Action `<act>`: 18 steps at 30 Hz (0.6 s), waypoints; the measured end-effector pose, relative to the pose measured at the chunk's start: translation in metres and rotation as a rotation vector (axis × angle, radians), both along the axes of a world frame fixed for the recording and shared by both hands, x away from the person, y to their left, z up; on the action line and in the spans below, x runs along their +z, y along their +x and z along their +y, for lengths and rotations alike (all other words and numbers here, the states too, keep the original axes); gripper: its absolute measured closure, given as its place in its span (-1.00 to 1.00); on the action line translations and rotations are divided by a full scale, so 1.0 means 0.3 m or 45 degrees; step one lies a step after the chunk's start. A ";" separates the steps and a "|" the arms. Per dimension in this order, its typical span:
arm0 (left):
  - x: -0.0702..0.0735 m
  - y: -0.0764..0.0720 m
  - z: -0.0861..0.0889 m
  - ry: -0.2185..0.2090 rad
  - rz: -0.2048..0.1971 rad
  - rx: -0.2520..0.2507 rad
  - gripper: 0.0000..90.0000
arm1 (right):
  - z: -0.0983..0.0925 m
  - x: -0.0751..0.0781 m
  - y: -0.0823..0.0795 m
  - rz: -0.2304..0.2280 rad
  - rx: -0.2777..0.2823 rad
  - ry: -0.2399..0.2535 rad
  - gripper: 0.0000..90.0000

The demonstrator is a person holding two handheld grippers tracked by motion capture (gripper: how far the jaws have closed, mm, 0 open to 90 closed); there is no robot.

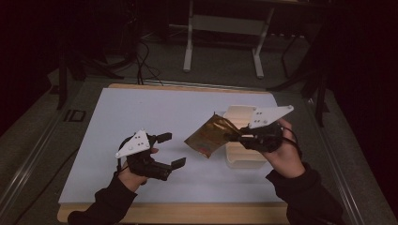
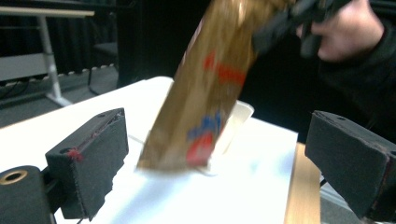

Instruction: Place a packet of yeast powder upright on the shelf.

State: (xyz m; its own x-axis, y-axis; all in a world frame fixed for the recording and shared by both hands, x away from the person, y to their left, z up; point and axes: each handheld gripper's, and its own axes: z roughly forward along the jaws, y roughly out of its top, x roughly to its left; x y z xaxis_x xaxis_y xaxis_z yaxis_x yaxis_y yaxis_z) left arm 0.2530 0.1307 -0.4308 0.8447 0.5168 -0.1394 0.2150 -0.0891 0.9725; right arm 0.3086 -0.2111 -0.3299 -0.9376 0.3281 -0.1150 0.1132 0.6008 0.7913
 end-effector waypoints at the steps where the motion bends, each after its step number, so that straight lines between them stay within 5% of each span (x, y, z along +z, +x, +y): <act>1: -0.008 -0.002 0.007 -0.006 0.011 0.007 -0.87 | -0.010 0.008 0.006 -0.010 -0.015 0.003 0.86; 8: -0.077 -0.020 0.063 -0.003 0.074 0.065 -0.89 | -0.085 0.053 0.056 -0.059 -0.107 -0.007 0.86; 18: -0.146 -0.041 0.120 0.010 0.147 0.110 -0.92 | -0.181 0.065 0.135 -0.136 -0.226 -0.105 0.86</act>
State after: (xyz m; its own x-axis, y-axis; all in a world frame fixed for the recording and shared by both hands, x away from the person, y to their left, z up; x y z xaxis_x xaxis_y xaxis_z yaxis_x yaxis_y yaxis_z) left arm 0.2407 0.1666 -0.4745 0.7754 0.5887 -0.2285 0.3325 -0.0731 0.9403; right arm 0.3490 -0.2654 -0.3105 -0.8471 0.4720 -0.2442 0.1407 0.6423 0.7534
